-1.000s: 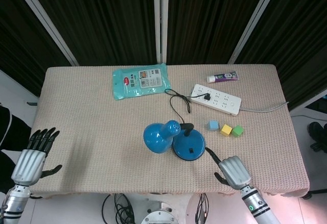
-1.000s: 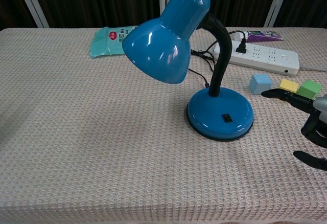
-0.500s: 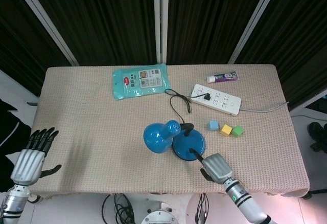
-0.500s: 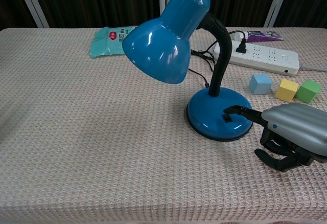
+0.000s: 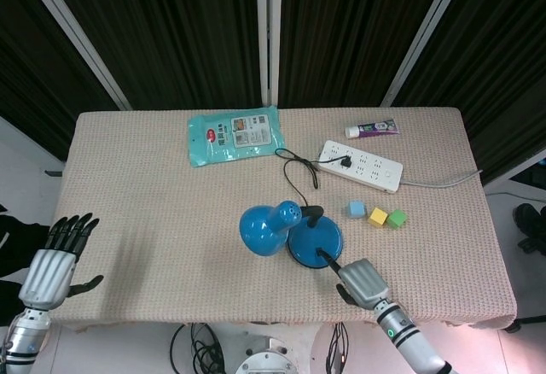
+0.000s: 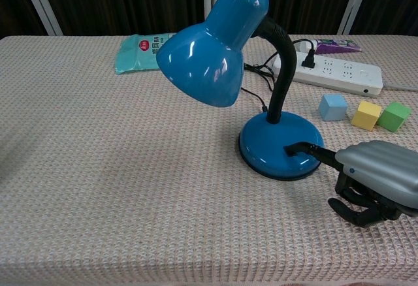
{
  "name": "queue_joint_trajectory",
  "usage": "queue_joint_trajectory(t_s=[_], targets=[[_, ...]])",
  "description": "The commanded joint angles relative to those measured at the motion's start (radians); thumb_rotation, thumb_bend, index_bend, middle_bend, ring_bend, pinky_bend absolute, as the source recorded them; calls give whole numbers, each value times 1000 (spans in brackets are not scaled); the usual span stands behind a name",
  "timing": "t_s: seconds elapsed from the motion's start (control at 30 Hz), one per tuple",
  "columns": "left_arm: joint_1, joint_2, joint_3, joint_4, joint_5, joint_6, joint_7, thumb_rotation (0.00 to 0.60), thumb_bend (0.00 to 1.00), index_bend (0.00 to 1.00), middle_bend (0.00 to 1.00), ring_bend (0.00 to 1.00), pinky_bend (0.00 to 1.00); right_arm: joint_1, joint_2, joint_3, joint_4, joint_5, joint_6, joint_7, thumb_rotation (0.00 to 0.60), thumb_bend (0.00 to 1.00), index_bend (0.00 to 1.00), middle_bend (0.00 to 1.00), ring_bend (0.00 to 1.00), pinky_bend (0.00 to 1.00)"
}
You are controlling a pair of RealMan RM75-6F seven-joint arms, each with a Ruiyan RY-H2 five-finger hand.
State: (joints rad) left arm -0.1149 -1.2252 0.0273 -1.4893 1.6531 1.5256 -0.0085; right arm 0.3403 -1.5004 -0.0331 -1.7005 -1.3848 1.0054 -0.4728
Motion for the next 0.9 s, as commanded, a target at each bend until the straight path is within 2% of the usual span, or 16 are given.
queue_joint_trajectory(t_s=[0.03,0.33,0.53,0.73,0.83,0.9], targets=[[0,0,0,-1,0,1,1,600,28,42,21,0,0,2,2,-5,-2,6,-1,-3,600,477,0,890,834,941],[1,1,1,-3,1,1,4,600,29,42,21,0,0,6,-1,-26,-3,33,-9,5,600,477,0,890,834,942],[1,1,1,-1,1,3,2,600,28,42,21,0,0,-3,-8,-25,6,-2,42,20,600,477,0,886,834,941],[2,3,-1,-2,2,7,-1,600,28,42,21,0,0,-52,24,-8,-9,-184,272,28,600,435,0,849,828,939],[3,4,-1,-4,2,9,-4,600,28,42,21,0,0,-101,46,7,17,-275,437,69,600,349,0,781,783,903],[2,4,-1,-5,2,9,-8,600,29,42,21,0,0,-142,58,20,58,-318,556,130,600,334,0,747,765,877]])
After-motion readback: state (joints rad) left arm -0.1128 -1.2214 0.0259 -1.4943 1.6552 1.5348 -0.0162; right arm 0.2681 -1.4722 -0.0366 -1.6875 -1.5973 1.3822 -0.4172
